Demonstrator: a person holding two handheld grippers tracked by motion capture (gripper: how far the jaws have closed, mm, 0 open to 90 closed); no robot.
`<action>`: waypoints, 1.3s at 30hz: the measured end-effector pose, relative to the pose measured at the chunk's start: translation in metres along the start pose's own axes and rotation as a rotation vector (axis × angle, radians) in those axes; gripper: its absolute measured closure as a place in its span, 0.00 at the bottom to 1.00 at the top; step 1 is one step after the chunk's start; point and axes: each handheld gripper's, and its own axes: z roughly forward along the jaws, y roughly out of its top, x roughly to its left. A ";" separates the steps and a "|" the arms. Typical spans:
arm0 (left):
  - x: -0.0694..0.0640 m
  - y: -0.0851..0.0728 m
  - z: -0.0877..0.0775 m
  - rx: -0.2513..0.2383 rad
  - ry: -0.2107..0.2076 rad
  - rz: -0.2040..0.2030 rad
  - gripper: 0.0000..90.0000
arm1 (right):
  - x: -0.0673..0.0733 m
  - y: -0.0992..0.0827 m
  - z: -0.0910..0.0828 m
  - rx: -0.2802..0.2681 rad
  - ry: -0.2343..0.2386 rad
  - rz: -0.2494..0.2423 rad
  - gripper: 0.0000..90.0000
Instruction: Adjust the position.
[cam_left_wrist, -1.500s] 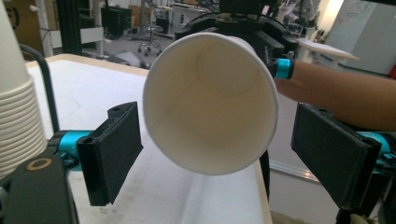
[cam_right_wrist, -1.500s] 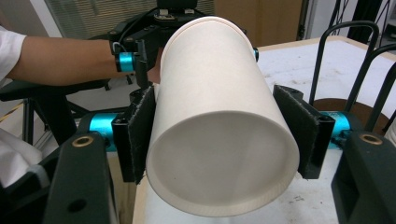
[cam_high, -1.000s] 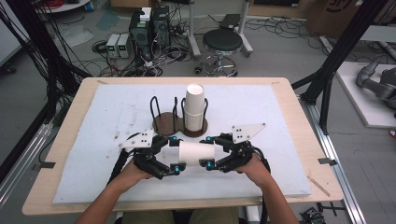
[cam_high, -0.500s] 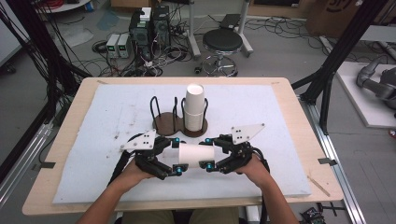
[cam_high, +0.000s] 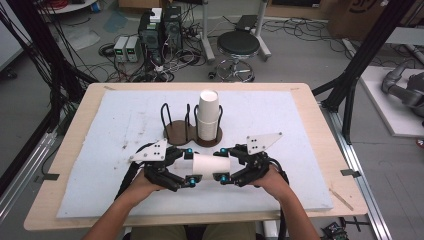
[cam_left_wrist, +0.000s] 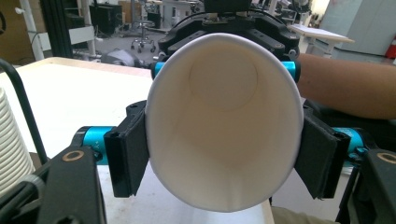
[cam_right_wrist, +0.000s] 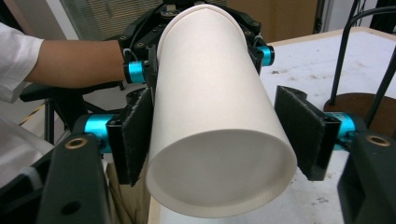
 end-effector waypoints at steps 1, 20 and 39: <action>0.000 0.000 0.000 0.001 0.004 -0.001 0.31 | 0.000 0.000 0.000 -0.002 -0.003 -0.001 0.32; 0.003 0.045 -0.003 0.295 0.041 0.090 0.32 | 0.007 0.025 -0.006 0.138 -0.125 -0.070 0.23; 0.009 0.082 0.016 0.634 0.034 0.129 0.33 | 0.006 0.032 0.007 0.281 -0.153 -0.139 0.24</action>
